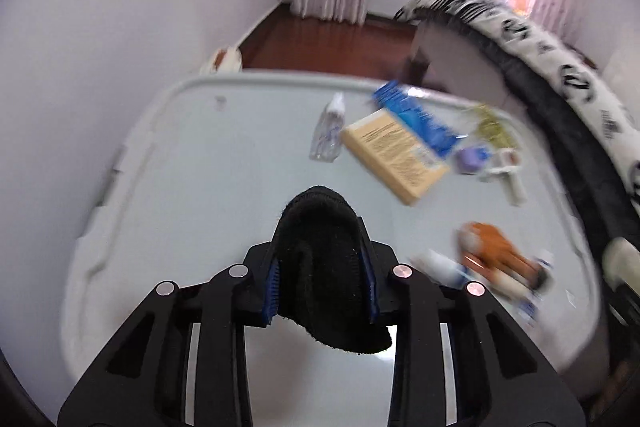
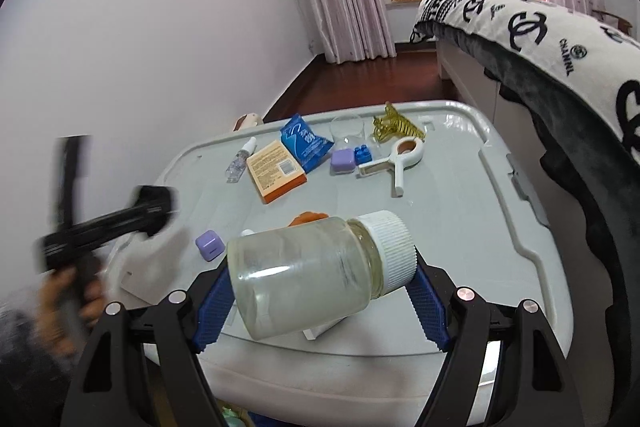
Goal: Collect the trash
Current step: 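Carry the clear jar and black cloth over the box and release both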
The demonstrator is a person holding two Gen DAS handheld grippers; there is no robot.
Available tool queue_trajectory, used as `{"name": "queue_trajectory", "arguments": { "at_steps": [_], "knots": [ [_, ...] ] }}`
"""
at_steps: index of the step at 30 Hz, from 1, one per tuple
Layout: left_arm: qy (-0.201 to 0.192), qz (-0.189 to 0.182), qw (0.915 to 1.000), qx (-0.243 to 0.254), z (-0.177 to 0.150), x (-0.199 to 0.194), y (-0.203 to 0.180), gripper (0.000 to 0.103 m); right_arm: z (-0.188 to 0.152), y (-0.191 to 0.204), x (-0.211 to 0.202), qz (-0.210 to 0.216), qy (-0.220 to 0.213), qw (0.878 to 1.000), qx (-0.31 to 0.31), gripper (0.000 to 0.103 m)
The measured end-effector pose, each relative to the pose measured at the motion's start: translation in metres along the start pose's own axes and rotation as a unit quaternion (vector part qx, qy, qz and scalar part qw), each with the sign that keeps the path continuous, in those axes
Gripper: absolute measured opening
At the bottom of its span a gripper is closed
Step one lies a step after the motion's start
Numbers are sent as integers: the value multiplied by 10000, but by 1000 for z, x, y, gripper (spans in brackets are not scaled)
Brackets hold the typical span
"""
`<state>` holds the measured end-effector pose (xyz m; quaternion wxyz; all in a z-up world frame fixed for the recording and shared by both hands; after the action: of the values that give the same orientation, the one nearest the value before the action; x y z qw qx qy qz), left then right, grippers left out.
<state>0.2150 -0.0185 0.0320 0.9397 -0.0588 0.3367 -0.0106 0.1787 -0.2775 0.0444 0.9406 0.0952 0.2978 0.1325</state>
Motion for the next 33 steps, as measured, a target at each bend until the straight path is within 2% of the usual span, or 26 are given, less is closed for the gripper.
{"name": "queue_trajectory", "arguments": {
  "at_steps": [3, 6, 8, 11, 14, 17, 22, 31, 32, 33],
  "knots": [
    [-139, -65, 9999, 58, -19, -63, -5, 31, -3, 6, -8, -100, -144, 9997, -155, 75],
    [66, -200, 9997, -124, -67, -107, 1, 31, -13, 18, -22, -110, -327, 9990, -297, 76],
    [247, -108, 9995, -170, -102, -119, 7, 31, -26, 27, -33, -149, -414, 9984, -351, 75],
    [560, -24, 9984, -11, -175, -130, 14, 31, -54, 41, -53, -141, -427, 9987, -231, 76],
    [922, 128, 9952, 288, -209, -120, 20, 31, -90, 53, -78, -172, -368, 9992, -9, 76],
    [901, -90, 9959, 54, -205, -121, 25, 32, -119, 63, -90, -164, -159, 9996, 182, 76],
    [935, -359, 9943, 357, -210, -123, 6, 32, -159, 79, -86, -149, 463, 9987, 139, 76],
    [1155, -362, 9921, 319, -219, -115, 7, 34, -168, 80, -79, -194, 631, 9978, 25, 76],
    [1168, -334, 9921, 324, -219, -114, 7, 36, -168, 80, -79, -208, 642, 9977, 25, 77],
    [1191, -301, 9918, 342, -219, -114, 8, 46, -169, 79, -78, -229, 665, 9975, 33, 81]
  ]
}}
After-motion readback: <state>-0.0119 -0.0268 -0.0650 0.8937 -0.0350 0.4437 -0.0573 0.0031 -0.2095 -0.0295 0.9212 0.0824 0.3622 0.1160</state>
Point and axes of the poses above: each gripper's, at about its wrist camera, not at the fingertips, and x roughly the way its jaws point, y to its left, z to its top, the point moved 5 cm from there along x, roughly the way its jaws point, and after that the axes turned 8 degrees about -y, right-handed, at the moved point
